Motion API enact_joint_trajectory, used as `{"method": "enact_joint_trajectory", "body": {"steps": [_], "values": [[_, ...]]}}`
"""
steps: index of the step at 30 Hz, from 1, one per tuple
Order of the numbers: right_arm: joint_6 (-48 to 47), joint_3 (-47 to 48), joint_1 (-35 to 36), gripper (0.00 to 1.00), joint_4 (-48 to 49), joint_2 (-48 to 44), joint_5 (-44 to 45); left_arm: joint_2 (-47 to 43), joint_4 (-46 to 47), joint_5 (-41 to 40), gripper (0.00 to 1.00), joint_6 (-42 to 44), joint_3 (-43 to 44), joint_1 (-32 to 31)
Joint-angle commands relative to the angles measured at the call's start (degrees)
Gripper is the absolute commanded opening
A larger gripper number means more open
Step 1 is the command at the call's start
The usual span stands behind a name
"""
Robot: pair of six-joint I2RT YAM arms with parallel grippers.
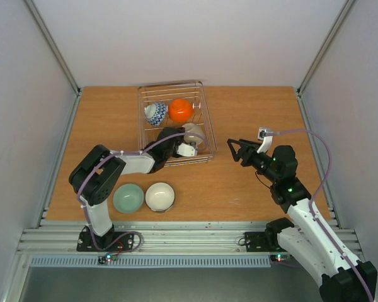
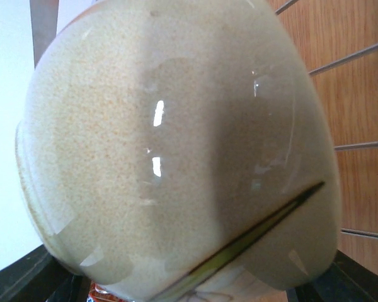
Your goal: Load the bowls into the dish rack
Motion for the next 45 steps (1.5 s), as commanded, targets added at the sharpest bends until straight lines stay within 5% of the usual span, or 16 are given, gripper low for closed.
{"method": "enact_joint_trajectory", "body": {"steps": [1,11,21,27,35,45], "values": [[0.5,-0.2,0.2,0.69,0.1,-0.6,-0.9,-0.2,13.7,5.5,0.0,3.0,-1.0,1.2],[0.5,-0.3,0.2,0.7,0.3,-0.9,-1.2,0.5,8.2,6.5,0.04,-2.4,2.8,1.8],[1.0,-1.2,0.2,0.7,1.8,-1.1,-1.4,0.0,4.0,5.6,0.36,-4.8,4.2,1.8],[1.0,-1.3,0.2,0.69,1.6,-1.8,-1.2,0.1,2.9,5.4,0.73,-4.7,4.2,1.7],[1.0,-1.4,0.2,0.69,1.7,-2.1,-1.4,0.8,3.6,4.7,0.99,-5.0,3.7,1.7],[1.0,-1.6,0.3,0.69,1.9,-2.2,-1.4,2.5,6.1,1.0,0.99,-6.3,4.9,1.5]]}}
